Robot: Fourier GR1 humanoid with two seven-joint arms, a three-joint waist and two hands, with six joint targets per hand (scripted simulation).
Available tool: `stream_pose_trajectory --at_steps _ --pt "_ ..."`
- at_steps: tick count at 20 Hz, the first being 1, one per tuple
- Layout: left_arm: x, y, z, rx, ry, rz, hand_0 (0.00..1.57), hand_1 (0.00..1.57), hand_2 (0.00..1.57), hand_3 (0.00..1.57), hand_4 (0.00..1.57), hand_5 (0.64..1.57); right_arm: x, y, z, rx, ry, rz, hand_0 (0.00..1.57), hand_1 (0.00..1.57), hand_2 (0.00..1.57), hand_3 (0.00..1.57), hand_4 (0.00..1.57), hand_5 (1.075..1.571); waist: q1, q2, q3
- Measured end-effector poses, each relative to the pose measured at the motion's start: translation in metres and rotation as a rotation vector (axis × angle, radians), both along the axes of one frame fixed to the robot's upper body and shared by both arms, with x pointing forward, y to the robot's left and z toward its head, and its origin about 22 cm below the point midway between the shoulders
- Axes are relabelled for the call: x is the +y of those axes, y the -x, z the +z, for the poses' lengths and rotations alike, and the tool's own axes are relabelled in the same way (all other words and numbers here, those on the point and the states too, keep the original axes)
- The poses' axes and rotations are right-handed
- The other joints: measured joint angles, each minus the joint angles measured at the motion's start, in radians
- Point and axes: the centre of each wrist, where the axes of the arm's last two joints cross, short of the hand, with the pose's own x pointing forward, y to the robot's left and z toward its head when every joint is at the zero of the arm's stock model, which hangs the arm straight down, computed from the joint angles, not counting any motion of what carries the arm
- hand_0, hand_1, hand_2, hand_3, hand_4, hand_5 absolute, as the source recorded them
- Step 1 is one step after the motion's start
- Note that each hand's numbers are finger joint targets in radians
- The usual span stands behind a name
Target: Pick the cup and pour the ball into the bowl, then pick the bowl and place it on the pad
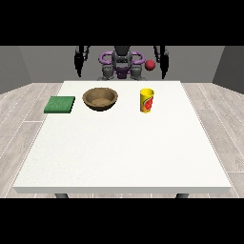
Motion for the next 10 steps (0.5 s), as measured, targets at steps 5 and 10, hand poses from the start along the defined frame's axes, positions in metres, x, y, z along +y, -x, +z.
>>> stream_pose_trajectory --at_steps 5,10 --pt "0.004 -0.002 0.019 -0.029 -0.019 -0.005 0.0 0.0 0.0 0.0 0.0 1.535 -0.007 -0.001 0.017 -0.016 0.031 -0.002 0.0 0.0 0.0 0.31 1.06 1.571 -0.003 -0.156 0.0103" --pt "-0.013 -0.013 0.053 -0.078 0.129 -0.038 0.0 0.0 0.0 0.0 0.0 1.535 0.032 -0.014 0.058 -0.093 -0.067 0.053 0.0 0.0 0.0 0.0 0.83 1.571 0.016 -0.356 0.015"
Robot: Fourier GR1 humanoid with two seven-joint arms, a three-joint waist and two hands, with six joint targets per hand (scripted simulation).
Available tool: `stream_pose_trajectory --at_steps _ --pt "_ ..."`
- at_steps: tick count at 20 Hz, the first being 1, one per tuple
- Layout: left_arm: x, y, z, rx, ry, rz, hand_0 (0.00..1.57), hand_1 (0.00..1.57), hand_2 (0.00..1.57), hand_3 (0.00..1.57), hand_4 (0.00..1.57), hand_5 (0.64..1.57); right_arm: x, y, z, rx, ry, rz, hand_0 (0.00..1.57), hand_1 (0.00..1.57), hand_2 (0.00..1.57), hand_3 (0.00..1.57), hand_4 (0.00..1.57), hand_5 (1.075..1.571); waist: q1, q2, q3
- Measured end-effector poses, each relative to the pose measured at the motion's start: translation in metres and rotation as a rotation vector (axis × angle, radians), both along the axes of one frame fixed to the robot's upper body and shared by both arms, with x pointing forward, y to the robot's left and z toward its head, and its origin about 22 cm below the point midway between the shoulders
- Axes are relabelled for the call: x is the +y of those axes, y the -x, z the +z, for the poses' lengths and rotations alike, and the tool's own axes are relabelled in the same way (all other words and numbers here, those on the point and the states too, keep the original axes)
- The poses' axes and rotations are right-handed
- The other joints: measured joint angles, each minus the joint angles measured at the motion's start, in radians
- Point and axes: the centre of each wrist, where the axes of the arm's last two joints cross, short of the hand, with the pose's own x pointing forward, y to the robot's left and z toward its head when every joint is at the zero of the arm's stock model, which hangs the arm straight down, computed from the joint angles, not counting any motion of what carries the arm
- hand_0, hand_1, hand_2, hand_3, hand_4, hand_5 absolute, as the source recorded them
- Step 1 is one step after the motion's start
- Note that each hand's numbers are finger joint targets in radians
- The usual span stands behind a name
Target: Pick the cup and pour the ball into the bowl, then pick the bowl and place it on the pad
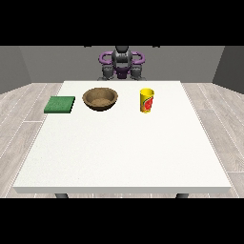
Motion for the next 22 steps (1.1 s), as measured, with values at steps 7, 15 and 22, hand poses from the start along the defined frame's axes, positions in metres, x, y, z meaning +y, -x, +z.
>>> stream_pose_trajectory --at_steps 7,15,22 --pt "-0.01 0.009 0.023 0.117 0.172 -0.045 0.0 0.0 0.0 0.0 0.0 1.535 0.078 0.015 0.016 0.162 -0.082 0.006 0.0 0.0 0.0 0.0 0.51 1.571 0.041 -0.114 0.0053" --pt "-0.014 -0.015 0.057 -0.103 0.129 -0.076 0.0 0.0 0.0 0.0 0.0 1.512 0.108 -0.009 0.075 -0.056 -0.016 0.052 0.0 0.0 0.0 0.0 0.0 1.569 -0.02 0.166 0.0065" --pt "0.007 -0.052 0.091 -0.34 0.032 -0.019 0.0 0.0 0.0 0.0 0.0 1.456 0.096 -0.025 0.097 -0.243 -0.012 0.089 0.0 0.0 0.0 0.0 0.0 1.569 -0.086 0.436 0.0075"
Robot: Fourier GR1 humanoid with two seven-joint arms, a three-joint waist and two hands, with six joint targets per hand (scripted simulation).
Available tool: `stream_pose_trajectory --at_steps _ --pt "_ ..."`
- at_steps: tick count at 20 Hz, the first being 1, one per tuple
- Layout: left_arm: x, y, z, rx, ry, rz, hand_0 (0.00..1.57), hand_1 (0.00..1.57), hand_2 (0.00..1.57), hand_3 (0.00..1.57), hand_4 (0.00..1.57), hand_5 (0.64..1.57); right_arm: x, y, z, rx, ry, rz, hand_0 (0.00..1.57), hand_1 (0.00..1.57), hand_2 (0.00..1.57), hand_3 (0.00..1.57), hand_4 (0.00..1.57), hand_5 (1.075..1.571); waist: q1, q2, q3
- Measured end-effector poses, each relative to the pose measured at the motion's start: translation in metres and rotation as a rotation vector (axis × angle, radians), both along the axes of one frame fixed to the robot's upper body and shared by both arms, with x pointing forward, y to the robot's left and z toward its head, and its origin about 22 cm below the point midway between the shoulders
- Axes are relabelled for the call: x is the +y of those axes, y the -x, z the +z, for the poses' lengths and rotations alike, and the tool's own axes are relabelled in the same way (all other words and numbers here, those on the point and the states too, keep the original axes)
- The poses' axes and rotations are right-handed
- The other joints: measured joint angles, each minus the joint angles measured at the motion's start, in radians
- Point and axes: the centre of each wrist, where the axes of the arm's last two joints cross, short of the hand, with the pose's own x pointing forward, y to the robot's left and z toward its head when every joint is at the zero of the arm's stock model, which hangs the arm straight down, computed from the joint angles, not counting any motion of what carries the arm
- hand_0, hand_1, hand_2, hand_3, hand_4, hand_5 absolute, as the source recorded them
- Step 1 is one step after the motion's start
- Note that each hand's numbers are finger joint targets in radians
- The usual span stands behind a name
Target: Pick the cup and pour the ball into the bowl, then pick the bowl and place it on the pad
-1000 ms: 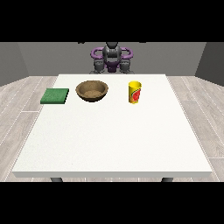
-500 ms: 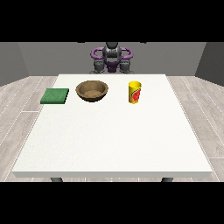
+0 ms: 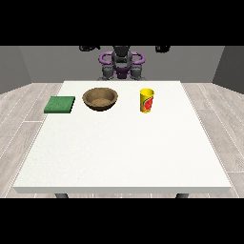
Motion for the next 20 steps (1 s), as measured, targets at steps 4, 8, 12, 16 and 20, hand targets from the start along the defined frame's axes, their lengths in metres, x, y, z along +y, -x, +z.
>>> stream_pose_trajectory --at_steps 4,8,12,16,20 --pt "0.02 -0.017 -0.007 -0.058 -0.053 0.071 0.0 0.0 0.0 0.0 0.0 1.434 -0.004 0.003 0.012 -0.068 -0.008 0.044 0.0 0.0 0.0 0.0 0.0 1.568 -0.05 0.071 -0.0001" --pt "0.034 -0.021 -0.05 -0.053 -0.057 0.111 0.0 0.0 0.0 0.0 0.0 1.409 -0.015 0.008 0.022 -0.098 -0.006 0.059 0.0 0.0 0.0 0.0 0.0 1.568 -0.072 0.101 -0.0006" --pt "0.042 -0.023 -0.086 -0.05 -0.056 0.133 0.0 0.0 0.0 0.0 0.0 1.403 -0.027 0.01 0.027 -0.126 -0.009 0.049 0.0 0.0 0.0 0.0 0.0 1.567 -0.086 0.128 -0.0005" --pt "0.056 -0.025 -0.117 -0.034 -0.061 0.144 0.0 0.0 0.0 0.0 0.0 1.417 -0.041 0.011 0.034 -0.132 -0.008 0.042 0.0 0.0 0.0 0.0 0.0 1.569 -0.085 0.13 -0.0007" --pt "0.053 -0.027 -0.142 -0.002 -0.059 0.143 0.0 0.0 0.0 0.0 0.0 1.444 -0.058 0.011 0.028 -0.117 -0.014 0.024 0.0 0.0 0.0 0.0 0.0 1.568 -0.084 0.11 -0.0005"
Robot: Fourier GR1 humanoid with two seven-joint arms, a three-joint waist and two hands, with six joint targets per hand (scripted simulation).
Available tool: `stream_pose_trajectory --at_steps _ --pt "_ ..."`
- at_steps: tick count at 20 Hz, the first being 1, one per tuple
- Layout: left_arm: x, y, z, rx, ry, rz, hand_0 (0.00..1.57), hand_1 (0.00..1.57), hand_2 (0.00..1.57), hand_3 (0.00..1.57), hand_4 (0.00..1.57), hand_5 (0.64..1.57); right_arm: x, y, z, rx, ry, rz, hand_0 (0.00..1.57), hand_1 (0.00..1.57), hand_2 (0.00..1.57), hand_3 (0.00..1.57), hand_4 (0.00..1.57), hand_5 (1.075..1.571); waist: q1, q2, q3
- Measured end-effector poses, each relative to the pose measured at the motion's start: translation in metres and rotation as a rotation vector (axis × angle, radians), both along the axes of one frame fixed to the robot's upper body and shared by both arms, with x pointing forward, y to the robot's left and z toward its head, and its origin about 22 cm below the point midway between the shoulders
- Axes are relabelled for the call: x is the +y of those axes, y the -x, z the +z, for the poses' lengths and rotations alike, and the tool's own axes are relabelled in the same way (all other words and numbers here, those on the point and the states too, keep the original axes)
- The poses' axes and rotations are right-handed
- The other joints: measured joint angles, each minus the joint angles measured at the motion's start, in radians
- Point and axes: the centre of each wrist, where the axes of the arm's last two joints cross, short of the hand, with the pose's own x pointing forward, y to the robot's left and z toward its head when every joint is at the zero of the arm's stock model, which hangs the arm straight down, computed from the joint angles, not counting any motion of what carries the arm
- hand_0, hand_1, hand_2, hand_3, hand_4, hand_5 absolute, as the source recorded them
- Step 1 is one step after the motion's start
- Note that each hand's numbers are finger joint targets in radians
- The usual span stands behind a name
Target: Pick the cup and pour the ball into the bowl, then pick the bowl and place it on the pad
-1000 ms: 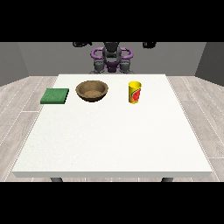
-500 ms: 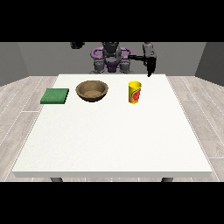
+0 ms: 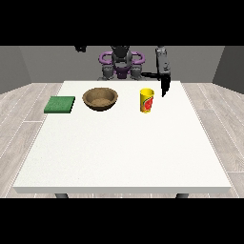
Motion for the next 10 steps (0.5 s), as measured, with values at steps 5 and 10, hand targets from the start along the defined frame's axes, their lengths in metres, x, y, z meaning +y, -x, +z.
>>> stream_pose_trajectory --at_steps 5,10 --pt "0.007 -0.013 -0.012 0.008 0.021 0.007 0.0 0.0 0.0 0.0 0.0 1.427 -0.009 0.003 0.0 -0.013 -0.002 0.009 0.0 0.0 0.0 0.0 0.0 1.565 -0.014 0.017 0.0" --pt "0.008 -0.014 -0.029 0.014 0.034 0.041 0.0 0.0 0.0 0.0 0.0 1.423 -0.034 0.006 0.004 -0.021 -0.006 0.007 0.0 0.0 0.0 0.0 0.0 1.568 -0.038 0.022 0.0002"
